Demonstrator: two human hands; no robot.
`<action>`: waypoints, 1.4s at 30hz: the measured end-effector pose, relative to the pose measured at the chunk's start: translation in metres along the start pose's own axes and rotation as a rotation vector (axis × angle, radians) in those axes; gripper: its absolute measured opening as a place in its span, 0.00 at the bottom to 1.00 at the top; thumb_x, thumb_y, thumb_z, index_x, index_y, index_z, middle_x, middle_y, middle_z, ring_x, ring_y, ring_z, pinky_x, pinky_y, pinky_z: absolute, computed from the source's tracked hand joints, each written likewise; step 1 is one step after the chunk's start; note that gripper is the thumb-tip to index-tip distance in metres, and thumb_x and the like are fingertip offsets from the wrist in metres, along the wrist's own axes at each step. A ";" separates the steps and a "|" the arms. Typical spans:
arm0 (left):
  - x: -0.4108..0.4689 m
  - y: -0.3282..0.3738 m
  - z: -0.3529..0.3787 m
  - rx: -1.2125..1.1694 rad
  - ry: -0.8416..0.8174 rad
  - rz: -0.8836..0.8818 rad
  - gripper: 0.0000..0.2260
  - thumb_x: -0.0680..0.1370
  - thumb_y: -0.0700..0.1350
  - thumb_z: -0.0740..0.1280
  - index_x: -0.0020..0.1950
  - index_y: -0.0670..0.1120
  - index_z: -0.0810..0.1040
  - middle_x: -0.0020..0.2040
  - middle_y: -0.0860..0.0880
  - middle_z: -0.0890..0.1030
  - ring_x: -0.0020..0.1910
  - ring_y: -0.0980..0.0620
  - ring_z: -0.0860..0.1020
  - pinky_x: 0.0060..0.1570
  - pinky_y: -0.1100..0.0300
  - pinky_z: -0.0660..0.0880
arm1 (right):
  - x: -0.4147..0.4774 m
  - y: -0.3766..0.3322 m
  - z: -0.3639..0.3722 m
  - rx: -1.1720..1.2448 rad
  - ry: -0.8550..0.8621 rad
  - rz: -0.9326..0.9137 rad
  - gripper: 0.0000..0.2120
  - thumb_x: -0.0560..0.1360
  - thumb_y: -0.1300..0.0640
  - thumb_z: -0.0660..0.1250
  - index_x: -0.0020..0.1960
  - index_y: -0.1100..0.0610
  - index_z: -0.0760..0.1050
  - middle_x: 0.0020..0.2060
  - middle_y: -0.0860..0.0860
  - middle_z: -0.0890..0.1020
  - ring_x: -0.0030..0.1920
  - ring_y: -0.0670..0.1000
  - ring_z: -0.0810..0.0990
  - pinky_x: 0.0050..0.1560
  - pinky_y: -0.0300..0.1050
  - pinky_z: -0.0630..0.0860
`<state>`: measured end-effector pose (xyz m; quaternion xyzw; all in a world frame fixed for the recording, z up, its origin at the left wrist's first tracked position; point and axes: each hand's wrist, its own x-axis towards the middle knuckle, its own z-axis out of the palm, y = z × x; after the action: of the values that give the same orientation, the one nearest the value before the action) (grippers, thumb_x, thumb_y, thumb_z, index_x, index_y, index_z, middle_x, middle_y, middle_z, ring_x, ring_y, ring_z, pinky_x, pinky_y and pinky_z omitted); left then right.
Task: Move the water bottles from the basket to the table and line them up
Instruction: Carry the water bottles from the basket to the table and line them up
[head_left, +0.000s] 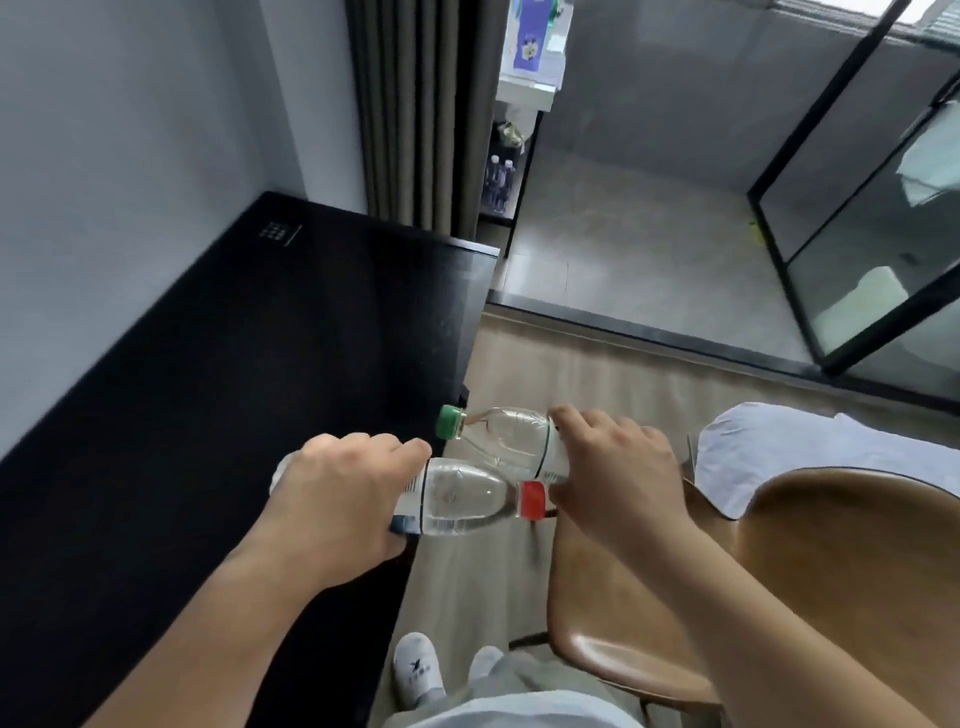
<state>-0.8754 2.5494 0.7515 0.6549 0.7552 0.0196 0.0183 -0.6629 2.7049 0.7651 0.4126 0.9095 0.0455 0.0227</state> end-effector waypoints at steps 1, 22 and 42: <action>0.003 -0.008 0.000 -0.007 -0.001 -0.030 0.29 0.51 0.50 0.79 0.51 0.52 0.78 0.34 0.56 0.74 0.30 0.50 0.75 0.30 0.54 0.74 | 0.015 -0.005 -0.003 0.016 -0.006 -0.033 0.30 0.67 0.46 0.75 0.67 0.45 0.70 0.54 0.47 0.82 0.52 0.57 0.82 0.49 0.51 0.72; 0.032 -0.005 -0.014 -0.075 -0.188 -1.174 0.21 0.68 0.55 0.71 0.57 0.60 0.68 0.48 0.59 0.76 0.50 0.54 0.77 0.52 0.54 0.74 | 0.281 -0.107 0.019 0.098 -0.022 -1.079 0.30 0.71 0.44 0.71 0.70 0.45 0.66 0.54 0.45 0.79 0.52 0.54 0.81 0.51 0.51 0.72; 0.064 0.047 0.148 0.013 -0.092 -1.369 0.22 0.65 0.54 0.74 0.56 0.59 0.70 0.44 0.57 0.76 0.44 0.53 0.77 0.47 0.52 0.74 | 0.312 -0.118 0.179 0.236 0.235 -1.366 0.32 0.61 0.51 0.81 0.63 0.51 0.75 0.46 0.50 0.82 0.43 0.61 0.82 0.46 0.56 0.76</action>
<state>-0.8306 2.6205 0.6060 0.0301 0.9976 -0.0286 0.0547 -0.9424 2.8733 0.5734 -0.2589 0.9604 -0.0336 -0.0971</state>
